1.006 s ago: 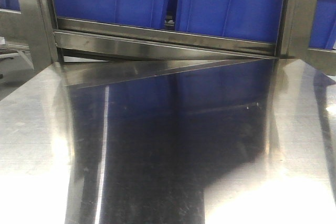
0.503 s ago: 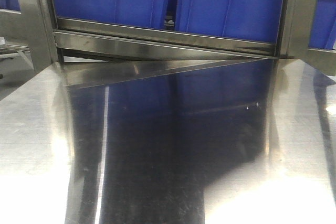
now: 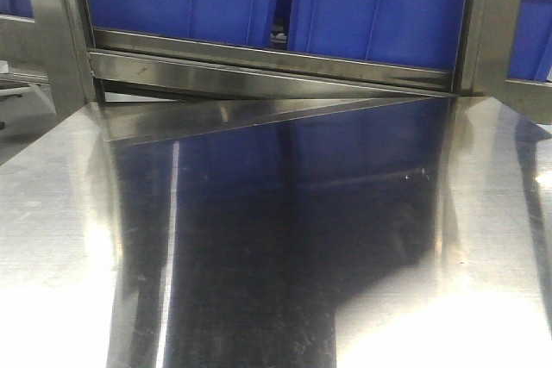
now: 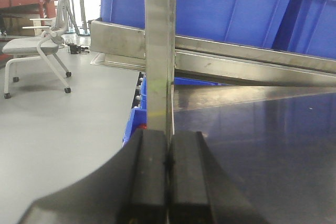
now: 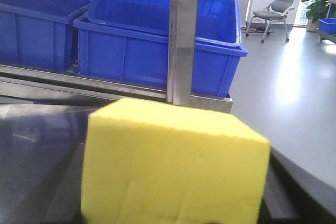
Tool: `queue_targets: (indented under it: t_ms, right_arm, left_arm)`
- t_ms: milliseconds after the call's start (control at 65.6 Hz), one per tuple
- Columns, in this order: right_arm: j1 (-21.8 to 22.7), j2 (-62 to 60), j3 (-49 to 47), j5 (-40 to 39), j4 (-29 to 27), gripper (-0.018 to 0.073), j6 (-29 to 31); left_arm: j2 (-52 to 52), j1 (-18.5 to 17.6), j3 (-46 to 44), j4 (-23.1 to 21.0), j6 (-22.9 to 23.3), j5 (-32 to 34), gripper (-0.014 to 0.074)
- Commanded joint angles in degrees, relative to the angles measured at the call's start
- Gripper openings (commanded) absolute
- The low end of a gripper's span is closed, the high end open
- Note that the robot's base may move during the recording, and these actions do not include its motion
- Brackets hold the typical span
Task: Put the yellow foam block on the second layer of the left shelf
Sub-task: 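Hold the cube in the right gripper while the base backs away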
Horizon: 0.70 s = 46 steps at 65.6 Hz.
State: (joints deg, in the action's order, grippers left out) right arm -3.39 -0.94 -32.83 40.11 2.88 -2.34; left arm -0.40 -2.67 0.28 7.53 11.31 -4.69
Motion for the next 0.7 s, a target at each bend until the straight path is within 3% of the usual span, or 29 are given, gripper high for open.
queue_targets:
  t_ms: [0, 686]
  right_arm:
    - [0.2, -0.4, -1.6, -5.0, 0.2, 0.0321, 0.4]
    - [0.2, -0.4, -1.6, -5.0, 0.2, 0.0321, 0.4]
  left_arm:
    - [-0.1, -0.3, 1.5, -0.1, 0.2, 4.7, 0.0137]
    - [-0.1, -0.3, 1.5, -0.1, 0.2, 4.7, 0.0137]
